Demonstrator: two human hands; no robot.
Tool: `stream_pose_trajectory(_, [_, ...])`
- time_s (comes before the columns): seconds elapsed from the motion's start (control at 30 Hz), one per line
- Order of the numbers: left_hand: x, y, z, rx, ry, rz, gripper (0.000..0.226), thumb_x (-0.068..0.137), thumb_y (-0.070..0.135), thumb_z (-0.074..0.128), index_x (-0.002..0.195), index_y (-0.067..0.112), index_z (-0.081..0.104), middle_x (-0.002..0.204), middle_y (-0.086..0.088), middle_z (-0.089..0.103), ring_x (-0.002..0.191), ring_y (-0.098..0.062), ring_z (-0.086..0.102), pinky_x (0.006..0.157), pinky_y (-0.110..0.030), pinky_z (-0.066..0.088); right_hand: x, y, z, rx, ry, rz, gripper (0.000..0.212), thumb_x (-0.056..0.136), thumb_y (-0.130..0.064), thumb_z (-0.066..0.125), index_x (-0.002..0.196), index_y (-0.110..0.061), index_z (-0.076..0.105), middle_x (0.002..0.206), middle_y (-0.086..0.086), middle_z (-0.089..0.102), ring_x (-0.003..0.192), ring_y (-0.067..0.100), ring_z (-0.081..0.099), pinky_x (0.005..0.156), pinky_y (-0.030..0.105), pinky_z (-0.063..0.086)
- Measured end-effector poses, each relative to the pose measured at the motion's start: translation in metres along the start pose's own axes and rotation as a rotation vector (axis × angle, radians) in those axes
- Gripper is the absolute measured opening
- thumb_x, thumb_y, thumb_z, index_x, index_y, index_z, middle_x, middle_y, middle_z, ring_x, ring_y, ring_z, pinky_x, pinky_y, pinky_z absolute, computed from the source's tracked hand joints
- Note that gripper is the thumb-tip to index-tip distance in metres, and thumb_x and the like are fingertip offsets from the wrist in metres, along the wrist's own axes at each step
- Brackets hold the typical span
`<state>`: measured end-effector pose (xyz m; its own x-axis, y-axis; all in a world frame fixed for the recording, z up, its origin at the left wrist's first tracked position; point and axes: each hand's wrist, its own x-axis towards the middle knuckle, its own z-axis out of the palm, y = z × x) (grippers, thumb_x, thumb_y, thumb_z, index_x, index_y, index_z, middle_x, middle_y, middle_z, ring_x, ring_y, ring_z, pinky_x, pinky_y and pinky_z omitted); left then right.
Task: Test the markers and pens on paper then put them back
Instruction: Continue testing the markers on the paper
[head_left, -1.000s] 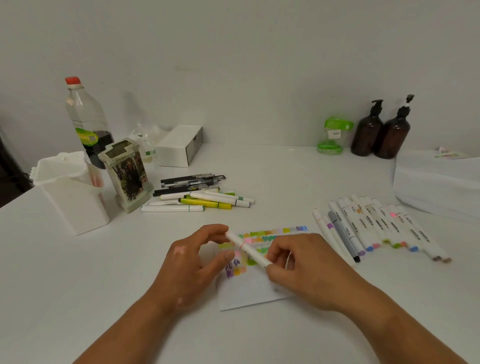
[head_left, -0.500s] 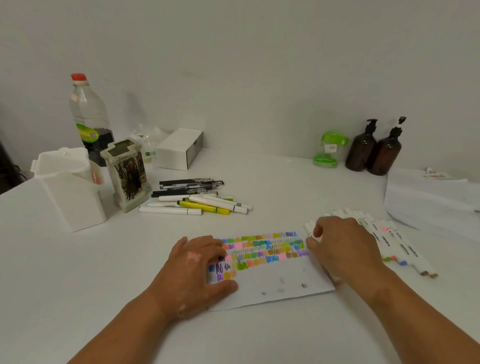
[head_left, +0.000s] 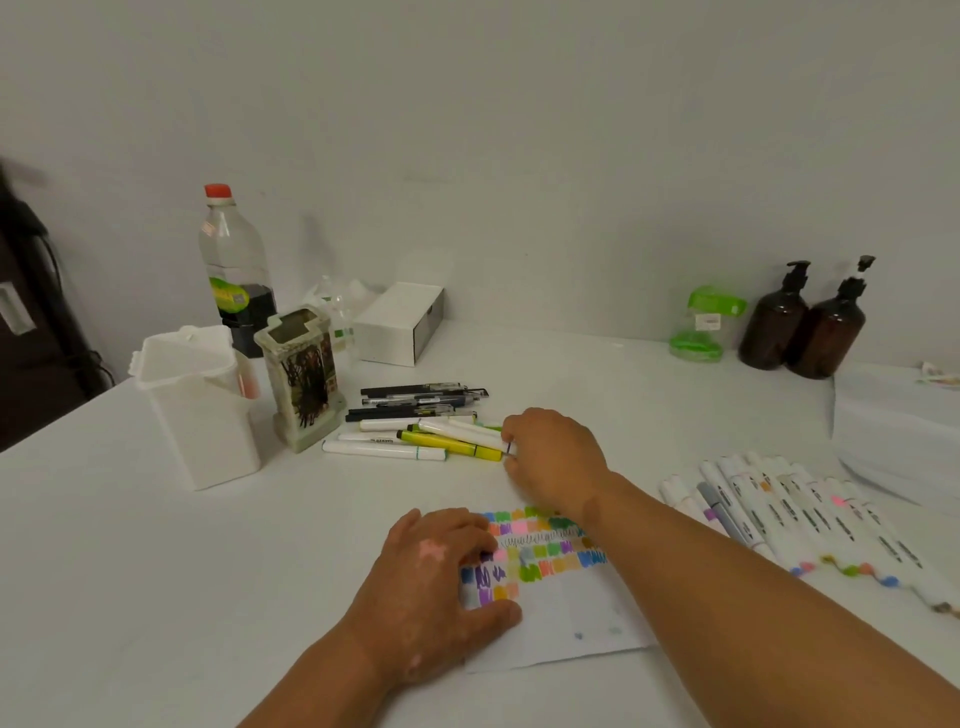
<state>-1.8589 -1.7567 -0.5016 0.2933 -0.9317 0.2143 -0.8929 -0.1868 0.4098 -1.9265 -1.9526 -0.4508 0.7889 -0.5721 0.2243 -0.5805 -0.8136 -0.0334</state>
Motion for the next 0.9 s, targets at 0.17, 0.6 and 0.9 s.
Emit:
stream_pose_trajectory(0.17, [0.000,0.001,-0.001,-0.012,-0.001,0.003,0.078,0.066,0.089,0.049,0.128,0.042,0.057,0.135,0.030,0.049,0.114,0.012,0.038,0.119,-0.033,0.026,0.003,-0.004,0.004,-0.042,-0.024,0.028,0.017,0.094,-0.024,0.058,0.107,-0.023,0.069,0.095,-0.001,0.062,0.077,0.017,0.055,0.065,0.031,0.047])
stream_pose_trajectory(0.6, [-0.002,0.007,-0.007,-0.020,-0.004,0.012,0.076,0.069,0.087,0.051,0.128,0.039,0.059,0.137,0.028,0.048,0.125,0.010,0.038,0.120,-0.036,0.024,-0.056,0.024,-0.045,0.491,-0.002,0.175,0.030,0.091,-0.026,0.070,0.119,-0.035,0.060,0.089,-0.011,0.068,0.074,0.008,0.063,0.064,0.023,0.050])
stream_pose_trajectory(0.9, [-0.010,0.016,-0.018,-0.187,0.125,0.091,0.051,0.076,0.075,0.060,0.116,0.044,0.060,0.116,0.029,0.054,0.109,0.006,0.050,0.093,-0.009,0.037,-0.142,0.007,-0.042,1.400,-0.155,0.254,0.014,0.068,-0.012,0.076,0.080,-0.016,0.072,0.084,0.019,0.075,0.082,0.031,0.076,0.068,0.033,0.059])
